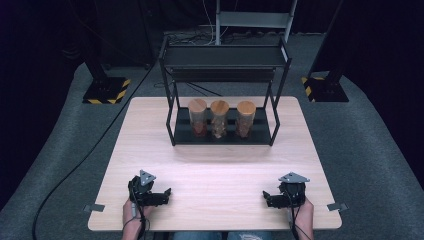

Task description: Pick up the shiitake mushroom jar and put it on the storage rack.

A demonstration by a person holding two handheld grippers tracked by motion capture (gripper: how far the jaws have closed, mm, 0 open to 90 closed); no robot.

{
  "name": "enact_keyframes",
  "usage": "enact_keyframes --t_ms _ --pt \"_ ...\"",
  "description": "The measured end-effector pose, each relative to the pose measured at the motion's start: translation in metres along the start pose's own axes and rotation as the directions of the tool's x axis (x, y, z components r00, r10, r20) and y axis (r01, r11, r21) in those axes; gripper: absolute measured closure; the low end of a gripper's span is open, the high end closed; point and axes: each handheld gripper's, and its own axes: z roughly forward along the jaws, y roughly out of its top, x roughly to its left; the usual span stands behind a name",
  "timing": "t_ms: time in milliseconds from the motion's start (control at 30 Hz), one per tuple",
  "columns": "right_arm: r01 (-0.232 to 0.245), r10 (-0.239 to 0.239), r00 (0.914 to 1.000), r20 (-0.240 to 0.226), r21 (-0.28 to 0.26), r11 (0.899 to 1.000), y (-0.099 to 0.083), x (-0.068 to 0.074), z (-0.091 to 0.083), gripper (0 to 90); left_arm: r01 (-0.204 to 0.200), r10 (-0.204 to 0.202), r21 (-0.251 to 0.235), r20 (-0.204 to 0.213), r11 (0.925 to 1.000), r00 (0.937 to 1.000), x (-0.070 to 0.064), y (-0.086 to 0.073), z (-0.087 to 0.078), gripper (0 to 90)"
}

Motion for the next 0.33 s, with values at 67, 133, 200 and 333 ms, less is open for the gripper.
enact_keyframes --t_ms 67,133,200,333 --pt "0.008 -0.008 0.9999 0.009 0.0 1.0 -0.0006 0.0017 -0.0001 0.0 -0.001 0.001 0.0 0.0 1.0 1.0 0.0 0.0 0.0 0.2" --pt "0.013 -0.013 0.9999 0.003 0.0 1.0 -0.0001 0.0025 0.0004 0.0 -0.003 0.003 0.002 0.001 1.0 1.0 0.0001 0.0 -0.0001 0.2" --pt "0.013 -0.013 0.9999 0.0 0.001 1.0 0.0004 0.0023 0.0009 0.0 -0.004 0.004 0.002 0.002 1.0 1.0 0.0001 0.0002 0.0 0.2" --pt "0.022 -0.022 0.9997 -0.003 0.0 1.0 0.0006 0.0024 0.0011 0.0 -0.012 0.012 0.001 0.011 0.9999 0.9999 0.0 0.0004 0.0002 0.2"
